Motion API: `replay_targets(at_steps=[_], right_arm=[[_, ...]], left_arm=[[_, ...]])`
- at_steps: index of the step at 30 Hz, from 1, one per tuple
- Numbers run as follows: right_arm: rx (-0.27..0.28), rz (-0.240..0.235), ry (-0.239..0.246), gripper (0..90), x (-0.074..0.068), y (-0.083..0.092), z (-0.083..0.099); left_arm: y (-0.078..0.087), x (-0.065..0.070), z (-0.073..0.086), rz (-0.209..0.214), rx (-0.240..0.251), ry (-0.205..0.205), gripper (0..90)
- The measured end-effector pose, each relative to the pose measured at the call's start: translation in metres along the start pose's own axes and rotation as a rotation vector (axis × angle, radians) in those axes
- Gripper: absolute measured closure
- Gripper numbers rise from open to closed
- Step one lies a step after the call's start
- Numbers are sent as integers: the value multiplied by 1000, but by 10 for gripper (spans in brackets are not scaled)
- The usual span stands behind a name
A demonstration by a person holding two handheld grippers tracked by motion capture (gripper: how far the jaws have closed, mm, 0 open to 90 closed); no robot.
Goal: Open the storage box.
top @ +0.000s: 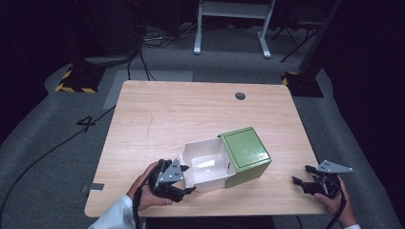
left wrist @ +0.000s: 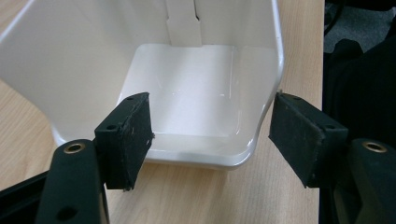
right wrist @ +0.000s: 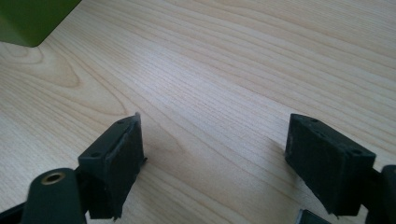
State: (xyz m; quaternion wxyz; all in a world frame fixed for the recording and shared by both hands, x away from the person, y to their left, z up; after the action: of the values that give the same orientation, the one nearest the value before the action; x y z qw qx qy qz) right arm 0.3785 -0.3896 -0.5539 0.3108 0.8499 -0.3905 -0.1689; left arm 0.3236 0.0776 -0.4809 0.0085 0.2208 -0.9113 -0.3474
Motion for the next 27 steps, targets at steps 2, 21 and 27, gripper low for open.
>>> replay_targets(at_steps=[2,21,27], right_arm=[[0,0,0,194,0,0,0],[0,-1,-1,194,0,0,0],[0,-1,-1,194,0,0,0]], left_arm=[[3,-2,0,-9,-1,1,277],[28,-22,9,-96,20,39,221],[33,-36,17,-159,28,75,205]])
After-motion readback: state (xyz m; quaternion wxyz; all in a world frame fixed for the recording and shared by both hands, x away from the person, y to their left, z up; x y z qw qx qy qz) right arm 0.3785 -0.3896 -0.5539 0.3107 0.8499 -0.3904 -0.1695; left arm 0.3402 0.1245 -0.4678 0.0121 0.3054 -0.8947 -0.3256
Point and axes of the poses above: each handheld gripper's, and its own axes: y roughly backward along the jaws, z roughly out of its underside, x roughly to its right, the point moved 7 cm from there along -y, roughly forward along the jaws, and after that the axes turned 5 degrees about -z, right-handed, at the moved point
